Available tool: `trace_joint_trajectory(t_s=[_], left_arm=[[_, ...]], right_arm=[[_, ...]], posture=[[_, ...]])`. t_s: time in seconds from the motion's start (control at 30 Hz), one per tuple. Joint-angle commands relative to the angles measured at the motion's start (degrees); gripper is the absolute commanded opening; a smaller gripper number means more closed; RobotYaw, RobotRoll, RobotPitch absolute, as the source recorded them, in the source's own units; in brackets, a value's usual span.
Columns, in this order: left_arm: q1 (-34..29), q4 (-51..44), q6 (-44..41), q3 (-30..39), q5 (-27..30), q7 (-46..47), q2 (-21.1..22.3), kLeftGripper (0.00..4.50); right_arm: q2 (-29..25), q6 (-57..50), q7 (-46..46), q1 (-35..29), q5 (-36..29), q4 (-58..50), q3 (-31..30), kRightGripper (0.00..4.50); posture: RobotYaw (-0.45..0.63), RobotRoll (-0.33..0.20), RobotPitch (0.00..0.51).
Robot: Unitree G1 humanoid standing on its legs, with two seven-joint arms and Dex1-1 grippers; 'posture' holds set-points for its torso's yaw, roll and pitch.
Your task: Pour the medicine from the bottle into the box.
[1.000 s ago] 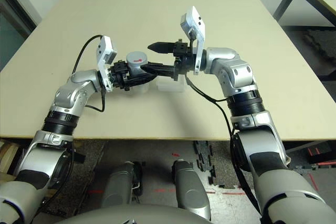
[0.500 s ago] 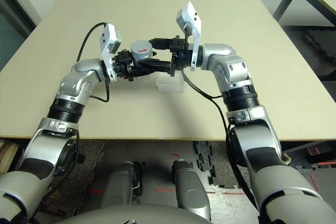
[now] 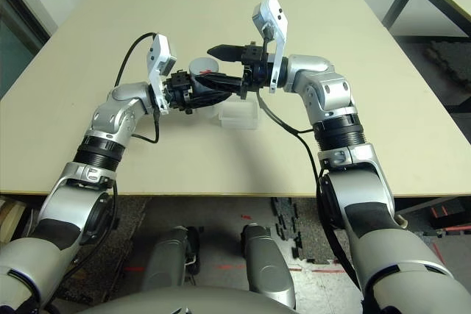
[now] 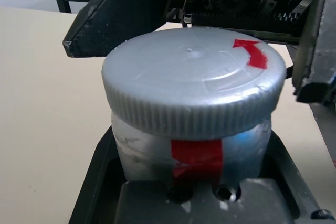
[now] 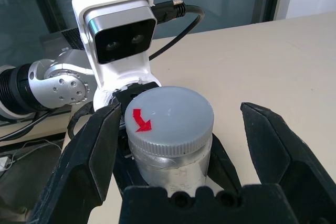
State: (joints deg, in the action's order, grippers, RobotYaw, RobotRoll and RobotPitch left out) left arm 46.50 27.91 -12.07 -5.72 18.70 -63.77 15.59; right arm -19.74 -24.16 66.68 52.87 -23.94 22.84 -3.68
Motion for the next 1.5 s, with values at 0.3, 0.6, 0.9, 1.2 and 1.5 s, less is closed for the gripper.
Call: trace_joint_trajectory(t_s=[0.3,0.6,0.9,1.2,1.5], left_arm=[[0.5,0.2,0.0,-0.4,-0.8,-0.6,-0.4,2.59],[1.0,0.2,-0.4,-0.2,-0.6,-1.0,-0.6,2.59],[1.2,0.1,-0.5,-0.3,-0.6,-1.8,-1.0,2.59],[1.1,0.0,-0.5,-0.6,-0.4,-2.1,-1.2,2.59],[0.8,-0.2,-0.8,0.1,-0.9,-1.9,-1.2,2.59]], right_arm=[[-0.7,0.3,0.5,-0.2,0.5,-0.1,0.4,2.57],[-1.8,3.5,5.6,-0.4,1.3,-0.3,-1.2,2.57],[-2.3,14.3,24.1,1.8,0.6,-0.2,-4.6,2.57],[-0.1,20.1,23.5,7.9,1.4,11.5,-5.6,2.57],[-0.3,17.3,18.9,9.1,1.4,17.7,0.7,4.5]], posture=[[-0.23,0.0,0.107],[-0.23,0.0,0.111],[-0.24,0.0,0.113],[-0.24,0.0,0.12],[-0.23,0.0,0.12]])
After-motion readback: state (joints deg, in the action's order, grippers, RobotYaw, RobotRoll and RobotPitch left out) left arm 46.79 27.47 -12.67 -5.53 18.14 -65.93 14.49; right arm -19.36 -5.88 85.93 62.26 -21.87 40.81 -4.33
